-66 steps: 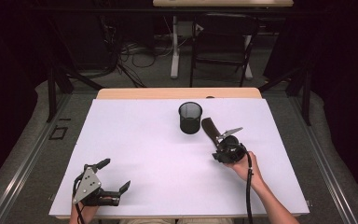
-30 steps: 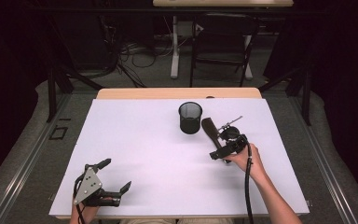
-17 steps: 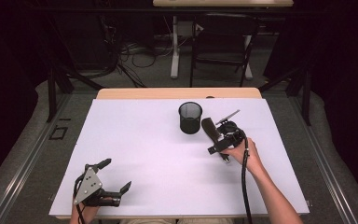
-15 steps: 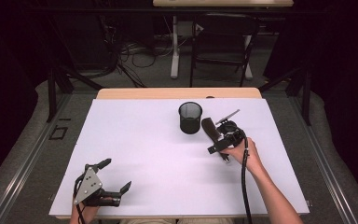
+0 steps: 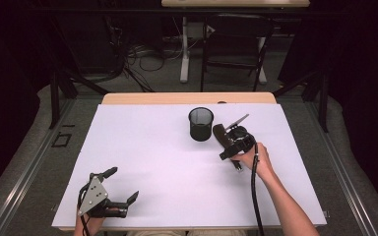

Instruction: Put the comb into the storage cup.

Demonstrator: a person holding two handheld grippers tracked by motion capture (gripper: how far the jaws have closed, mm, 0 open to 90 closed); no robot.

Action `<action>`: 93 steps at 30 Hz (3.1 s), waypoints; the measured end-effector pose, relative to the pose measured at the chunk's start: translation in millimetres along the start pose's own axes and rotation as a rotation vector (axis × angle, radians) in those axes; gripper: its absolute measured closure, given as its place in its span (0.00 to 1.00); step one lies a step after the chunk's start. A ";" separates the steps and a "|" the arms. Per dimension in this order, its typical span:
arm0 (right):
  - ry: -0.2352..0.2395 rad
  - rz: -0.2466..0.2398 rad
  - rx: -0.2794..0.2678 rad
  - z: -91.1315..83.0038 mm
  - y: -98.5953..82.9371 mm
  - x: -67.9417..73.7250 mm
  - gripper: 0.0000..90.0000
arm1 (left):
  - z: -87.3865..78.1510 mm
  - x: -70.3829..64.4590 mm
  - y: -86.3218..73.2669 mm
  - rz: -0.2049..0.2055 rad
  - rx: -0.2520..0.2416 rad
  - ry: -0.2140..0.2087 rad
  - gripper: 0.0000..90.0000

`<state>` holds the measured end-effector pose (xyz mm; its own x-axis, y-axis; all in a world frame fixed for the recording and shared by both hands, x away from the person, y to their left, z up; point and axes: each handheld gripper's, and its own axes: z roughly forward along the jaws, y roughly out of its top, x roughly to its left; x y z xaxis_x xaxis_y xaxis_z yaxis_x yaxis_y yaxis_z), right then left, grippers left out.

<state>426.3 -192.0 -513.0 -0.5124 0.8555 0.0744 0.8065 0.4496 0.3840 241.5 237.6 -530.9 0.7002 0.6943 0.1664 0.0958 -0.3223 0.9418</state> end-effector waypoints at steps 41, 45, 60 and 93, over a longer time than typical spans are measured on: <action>-0.084 0.193 -0.047 25.6 8.9 -10.2 0.80 | 0.2 0.8 0.1 -0.001 0.003 -0.003 0.00; -0.068 0.221 -0.053 23.0 6.6 -14.7 0.80 | 0.3 0.5 0.1 -0.003 0.004 -0.005 0.00; -0.005 0.223 -0.173 11.7 -8.3 -16.7 0.80 | 0.9 0.6 -0.1 -0.003 0.006 -0.007 0.00; 0.036 0.169 -0.385 -12.7 -33.5 -23.9 0.81 | 1.7 1.1 -1.1 -0.009 0.009 -0.004 0.00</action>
<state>407.8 -230.8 -515.9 -0.3979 0.8964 0.1953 0.7144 0.1692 0.6790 243.3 237.6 -532.2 0.7020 0.6946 0.1572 0.1080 -0.3220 0.9406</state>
